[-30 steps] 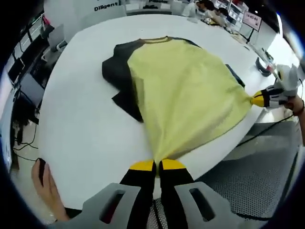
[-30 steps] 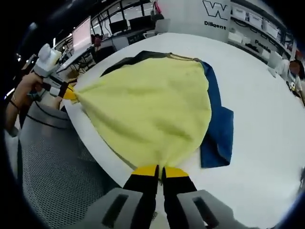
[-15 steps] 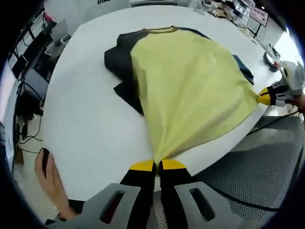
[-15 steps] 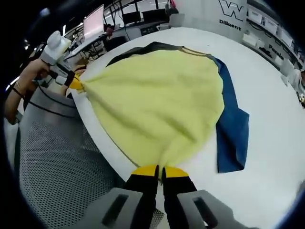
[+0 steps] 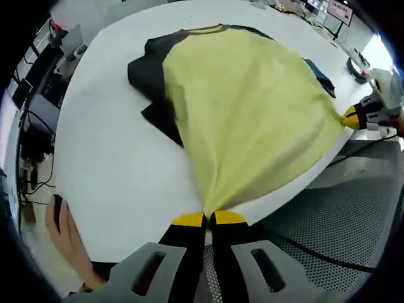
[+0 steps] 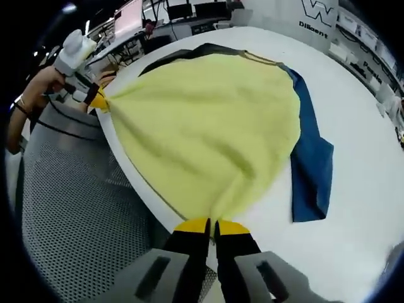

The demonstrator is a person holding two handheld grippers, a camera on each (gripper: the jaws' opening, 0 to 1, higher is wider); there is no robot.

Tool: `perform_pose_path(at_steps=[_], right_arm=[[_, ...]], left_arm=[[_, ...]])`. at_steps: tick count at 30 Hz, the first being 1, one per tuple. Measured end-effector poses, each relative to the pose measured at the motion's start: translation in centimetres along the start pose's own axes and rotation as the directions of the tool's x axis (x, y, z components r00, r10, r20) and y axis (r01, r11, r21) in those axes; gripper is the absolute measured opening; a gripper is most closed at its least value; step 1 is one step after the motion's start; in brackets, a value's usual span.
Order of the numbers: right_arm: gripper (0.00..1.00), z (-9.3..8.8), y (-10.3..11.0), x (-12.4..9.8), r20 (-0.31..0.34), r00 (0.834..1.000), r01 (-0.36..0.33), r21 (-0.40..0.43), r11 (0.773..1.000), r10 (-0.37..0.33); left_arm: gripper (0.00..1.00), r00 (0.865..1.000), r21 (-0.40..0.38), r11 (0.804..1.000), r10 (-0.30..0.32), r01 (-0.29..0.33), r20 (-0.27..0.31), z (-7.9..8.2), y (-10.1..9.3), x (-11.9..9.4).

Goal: Fold the garment on the visible template until the final outline fits inside the template.

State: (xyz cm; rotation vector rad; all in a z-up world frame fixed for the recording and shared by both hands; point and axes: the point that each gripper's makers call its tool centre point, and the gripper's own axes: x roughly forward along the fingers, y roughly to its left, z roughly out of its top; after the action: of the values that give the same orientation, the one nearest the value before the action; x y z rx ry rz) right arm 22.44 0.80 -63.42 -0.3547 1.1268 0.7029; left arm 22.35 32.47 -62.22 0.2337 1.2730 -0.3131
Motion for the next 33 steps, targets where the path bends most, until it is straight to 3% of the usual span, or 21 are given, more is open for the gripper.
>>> perform_pose_path(at_steps=[16, 20, 24, 27, 29, 33], right_arm=[[0.00, -1.0, -0.2, 0.3, -0.039, 0.999, 0.007, -0.009, 1.000, -0.008], [0.01, -0.4, 0.1, -0.1, -0.008, 1.000, -0.007, 0.001, 1.000, 0.007], [0.10, 0.9, -0.2, -1.0, 0.057, 0.998, -0.015, 0.045, 0.999, 0.013], [0.19, 2.1, -0.9, -1.8, 0.121, 0.993, -0.012, 0.089, 0.996, 0.002], [0.18, 3.0, -2.3, -2.5, 0.172, 0.985, -0.003, 0.173, 0.985, -0.027], [0.25, 3.7, -5.3, -3.3, 0.210, 0.971, 0.076, 0.175, 0.982, -0.113]], left_arm=[[0.04, 0.999, -0.009, 1.000, -0.005, 0.005, -0.035, -1.0, -0.2, 0.6], [0.04, 0.999, -0.016, 1.000, -0.004, 0.003, -0.037, -1.1, -0.2, 0.7], [0.05, 0.999, -0.032, 0.999, -0.002, 0.001, -0.032, -1.0, -0.2, 0.5], [0.08, 1.000, -0.048, 0.999, -0.010, 0.012, 0.029, -0.3, -0.2, -0.1], [0.13, 0.992, -0.087, 0.995, -0.045, 0.056, 0.118, 1.0, -0.6, -0.4], [0.24, 0.982, -0.129, 0.988, -0.064, 0.088, 0.178, 1.8, -0.9, -1.0]])
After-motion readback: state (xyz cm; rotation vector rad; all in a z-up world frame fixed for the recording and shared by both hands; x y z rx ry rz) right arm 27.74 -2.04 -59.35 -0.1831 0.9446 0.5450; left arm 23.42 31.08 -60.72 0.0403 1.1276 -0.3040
